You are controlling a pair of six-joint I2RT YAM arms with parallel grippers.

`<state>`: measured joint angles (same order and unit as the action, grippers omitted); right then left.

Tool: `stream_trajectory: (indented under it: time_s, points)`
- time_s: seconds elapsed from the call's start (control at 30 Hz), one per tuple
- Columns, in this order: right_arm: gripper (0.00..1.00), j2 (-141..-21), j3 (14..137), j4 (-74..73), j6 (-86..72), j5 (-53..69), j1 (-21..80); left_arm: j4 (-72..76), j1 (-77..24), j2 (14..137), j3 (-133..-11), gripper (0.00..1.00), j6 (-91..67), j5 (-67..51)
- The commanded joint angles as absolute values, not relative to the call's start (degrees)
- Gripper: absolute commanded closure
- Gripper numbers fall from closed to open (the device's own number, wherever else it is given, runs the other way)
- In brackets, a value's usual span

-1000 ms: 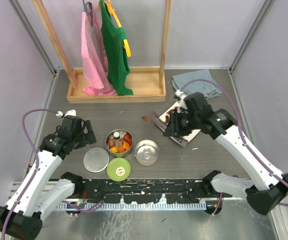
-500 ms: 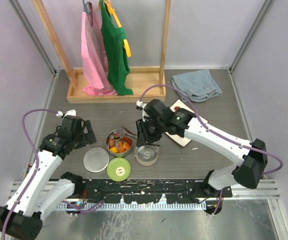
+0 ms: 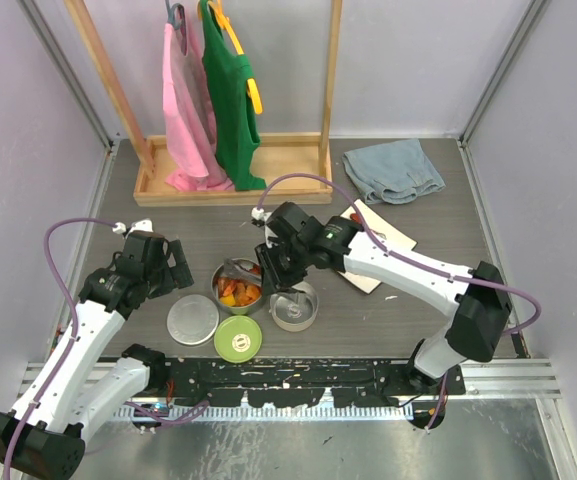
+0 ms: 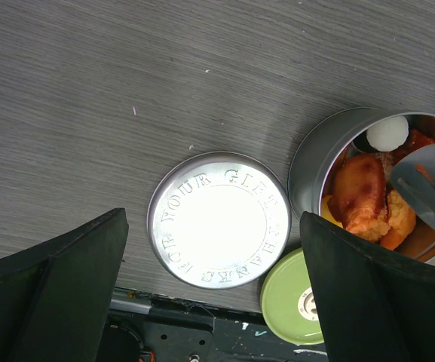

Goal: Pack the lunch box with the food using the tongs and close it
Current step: Place the fake food in the packing box.

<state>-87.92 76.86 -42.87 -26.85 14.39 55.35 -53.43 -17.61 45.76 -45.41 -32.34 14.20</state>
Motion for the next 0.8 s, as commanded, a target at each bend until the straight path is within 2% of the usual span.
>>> stream_trajectory:
  time_s: [0.0, 0.23, 0.37, 0.5, 0.77]
  points:
    - [0.69, -87.8, 76.4, -40.4, -24.3, 15.8, 56.6, -51.6, -17.5, 45.3, -46.6, 0.02, -32.2, 15.0]
    - [0.66, -83.3, 74.6, -41.3, -25.7, 13.0, 57.0, -51.6, -17.4, 45.3, -46.7, 0.02, -32.2, 14.9]
    - [0.60, -82.1, 75.8, -42.4, -26.3, 13.8, 57.2, -51.6, -17.4, 45.1, -46.7, 0.02, -32.2, 14.9]
    - [0.54, -83.2, 76.8, -43.8, -25.8, 13.8, 57.9, -51.5, -17.4, 45.1, -46.7, 0.02, -32.2, 14.8]
    - [0.51, -88.6, 80.2, -48.3, -25.9, 11.3, 60.5, -51.6, -17.4, 45.0, -46.7, 0.02, -32.2, 14.7]
